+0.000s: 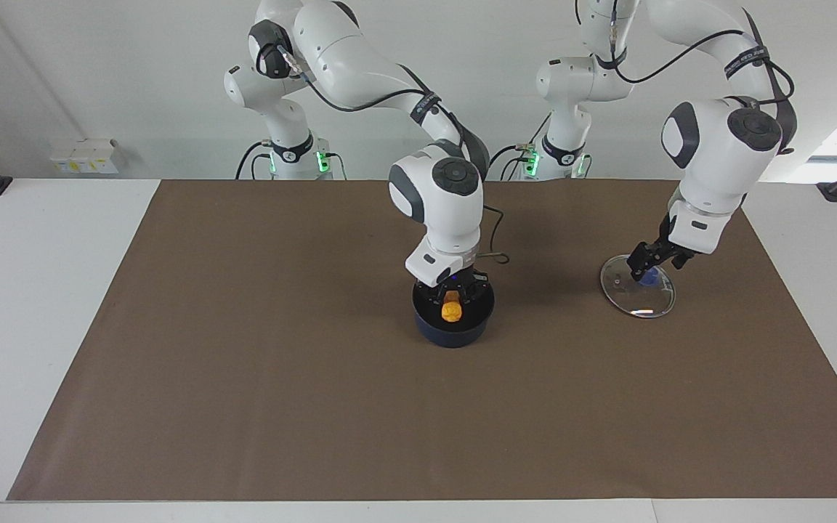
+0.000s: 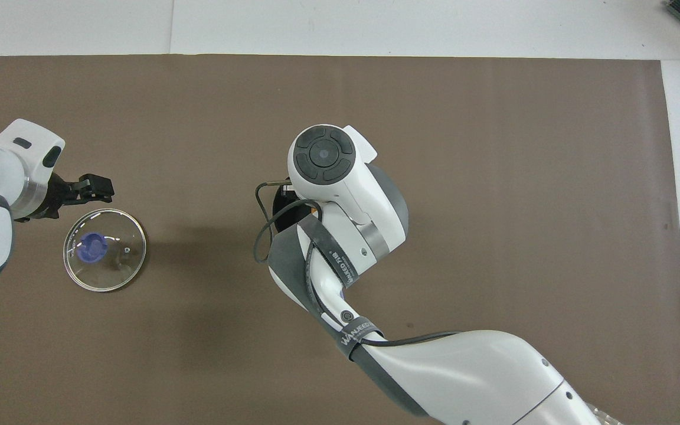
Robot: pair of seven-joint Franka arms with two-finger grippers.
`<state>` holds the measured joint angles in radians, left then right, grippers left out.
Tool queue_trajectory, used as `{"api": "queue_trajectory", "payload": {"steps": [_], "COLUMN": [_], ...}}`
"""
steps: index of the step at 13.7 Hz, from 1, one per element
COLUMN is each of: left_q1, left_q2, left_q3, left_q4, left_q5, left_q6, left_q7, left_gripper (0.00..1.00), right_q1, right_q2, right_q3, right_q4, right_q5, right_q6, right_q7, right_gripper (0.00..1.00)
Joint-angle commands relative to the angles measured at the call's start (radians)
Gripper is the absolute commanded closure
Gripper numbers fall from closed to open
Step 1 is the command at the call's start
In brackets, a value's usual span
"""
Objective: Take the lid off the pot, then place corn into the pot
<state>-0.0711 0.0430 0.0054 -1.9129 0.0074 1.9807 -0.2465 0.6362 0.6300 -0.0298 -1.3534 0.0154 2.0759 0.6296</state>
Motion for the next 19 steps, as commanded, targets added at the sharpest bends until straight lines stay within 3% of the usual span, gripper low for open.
{"api": "queue_trajectory", "payload": {"steps": [1, 4, 7, 8, 10, 11, 12, 15, 19], "left_q1": [-0.006, 0.004, 0.007, 0.007, 0.011, 0.014, 0.016, 0.016, 0.016], "left_q2": [0.008, 0.008, 0.008, 0.008, 0.005, -0.006, -0.017, -0.038, -0.109], "left_q3": [0.013, 0.016, 0.028, 0.030, 0.036, 0.036, 0.038, 0.035, 0.028], "left_q4": [0.101, 0.184, 0.256, 0.282, 0.310, 0.314, 0.322, 0.347, 0.302], "left_q5": [-0.053, -0.075, -0.083, -0.083, -0.073, -0.069, -0.069, -0.038, -0.040], "left_q6": [-0.111, -0.218, -0.322, -0.365, -0.448, -0.473, -0.491, -0.531, -0.550], "left_q7": [0.107, 0.170, 0.223, 0.245, 0.266, 0.292, 0.305, 0.308, 0.314], "left_gripper": [0.00, 0.00, 0.00, 0.00, 0.00, 0.00, 0.00, 0.00, 0.00], "right_q1": [-0.004, -0.007, -0.007, -0.006, -0.006, -0.007, -0.009, -0.016, -0.094], "right_q2": [0.008, 0.005, 0.000, -0.001, -0.001, -0.001, -0.001, -0.039, -0.147], "right_q3": [0.008, 0.008, 0.008, 0.008, 0.008, 0.008, 0.008, 0.001, -0.002], "right_q4": [-0.018, -0.062, -0.076, -0.079, -0.078, -0.072, -0.069, -0.066, -0.070], "right_q5": [0.015, 0.020, 0.021, 0.021, 0.026, 0.026, 0.028, 0.031, 0.021], "right_q6": [0.039, 0.067, 0.070, 0.070, 0.062, 0.056, 0.056, 0.053, -0.011], "right_q7": [-0.010, -0.028, -0.033, -0.033, -0.033, -0.033, -0.031, -0.031, -0.041], "right_gripper": [0.88, 0.67, 0.65, 0.61, 0.31, 0.07, 0.00, 0.00, 0.00]}}
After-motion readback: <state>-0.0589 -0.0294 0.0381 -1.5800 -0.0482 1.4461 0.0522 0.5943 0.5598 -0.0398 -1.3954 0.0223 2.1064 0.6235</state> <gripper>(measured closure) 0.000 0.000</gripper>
